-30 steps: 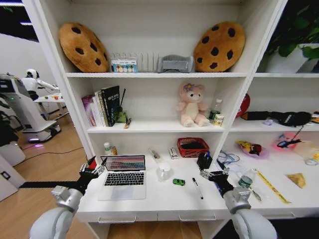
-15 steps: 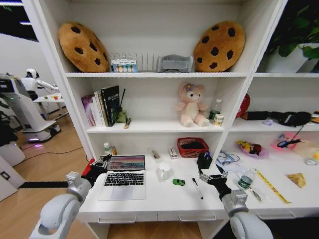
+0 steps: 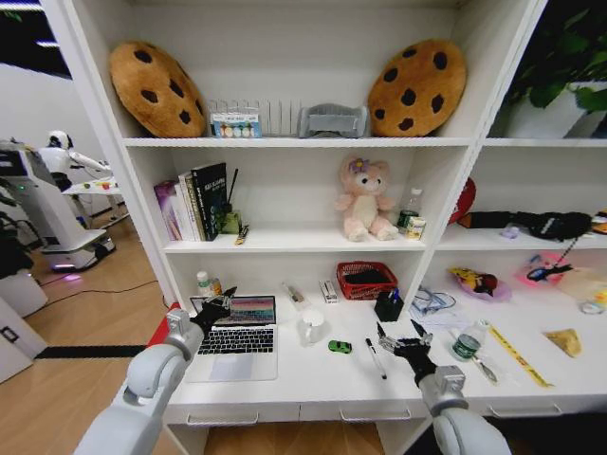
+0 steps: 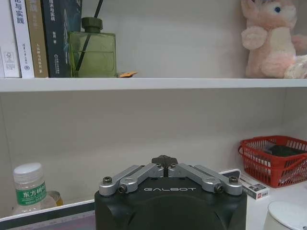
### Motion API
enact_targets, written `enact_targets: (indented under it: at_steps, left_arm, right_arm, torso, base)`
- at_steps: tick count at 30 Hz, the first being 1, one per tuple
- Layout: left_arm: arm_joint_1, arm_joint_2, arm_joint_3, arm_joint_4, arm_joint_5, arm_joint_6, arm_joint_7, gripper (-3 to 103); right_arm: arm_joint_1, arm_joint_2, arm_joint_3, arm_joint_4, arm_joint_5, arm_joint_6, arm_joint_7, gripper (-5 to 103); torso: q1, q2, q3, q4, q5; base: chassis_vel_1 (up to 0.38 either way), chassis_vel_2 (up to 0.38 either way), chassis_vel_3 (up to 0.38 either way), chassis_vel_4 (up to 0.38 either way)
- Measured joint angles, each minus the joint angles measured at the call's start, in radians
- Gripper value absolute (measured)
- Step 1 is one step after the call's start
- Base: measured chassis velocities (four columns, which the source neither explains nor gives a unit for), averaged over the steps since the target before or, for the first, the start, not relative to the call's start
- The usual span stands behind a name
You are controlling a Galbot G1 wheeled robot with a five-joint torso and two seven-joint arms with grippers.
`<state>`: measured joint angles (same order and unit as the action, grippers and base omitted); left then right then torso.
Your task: Organize the objects on the table.
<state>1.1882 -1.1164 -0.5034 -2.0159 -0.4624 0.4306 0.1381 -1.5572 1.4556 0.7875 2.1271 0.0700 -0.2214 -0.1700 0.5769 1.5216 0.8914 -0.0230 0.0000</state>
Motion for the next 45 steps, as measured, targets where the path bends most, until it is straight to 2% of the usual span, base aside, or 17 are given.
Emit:
enact_targets:
  at_steps: [17, 25, 28, 32, 36, 45]
  left_arm:
    - [0.039, 0.003, -0.011, 0.012, 0.056, 0.006, 0.038, 0]
    - [0.056, 0.002, -0.007, -0.03, 0.058, 0.022, 0.022, 0]
    - [0.019, -0.005, 0.003, -0.001, 0.059, -0.013, 0.013, 0]
    - [-0.007, -0.011, 0.013, 0.022, 0.061, -0.014, 0.013, 0]
    - [-0.039, -0.025, 0.032, 0.067, 0.1, -0.029, 0.016, 0]
    - [-0.03, -0.026, 0.041, 0.085, 0.129, -0.037, 0.038, 0]
  right_arm:
    - [-0.003, 0.007, -0.004, -0.005, 0.001, 0.032, 0.004, 100]
    - [-0.007, 0.003, -0.003, -0.001, 0.005, 0.034, 0.003, 100]
    - [-0.006, 0.005, -0.003, 0.0, 0.005, 0.034, 0.003, 100]
    - [-0.009, 0.005, -0.002, -0.001, 0.005, 0.034, 0.003, 100]
    - [-0.003, -0.005, 0.002, -0.01, 0.009, 0.036, 0.003, 100]
    - [0.01, -0.008, -0.006, -0.023, 0.01, 0.035, 0.003, 100]
  torso:
    - [0.0, 0.0, 0.0, 0.0, 0.0]
    - [0.0, 0.0, 0.0, 0.0, 0.0001]
    - [0.0, 0.0, 0.0, 0.0, 0.0]
    - [0.0, 0.0, 0.0, -0.0002, 0.0]
    - [0.0, 0.0, 0.0, -0.0001, 0.0]
    - [0.0, 0.0, 0.0, -0.0001, 0.0]
  base:
    - [0.0, 0.0, 0.0, 0.0]
    - [0.0, 0.0, 0.0, 0.0]
    - [0.0, 0.0, 0.0, 0.0]
    - [0.0, 0.0, 0.0, 0.0]
    - [0.0, 0.0, 0.0, 0.0]
    - [0.0, 0.0, 0.0, 0.0]
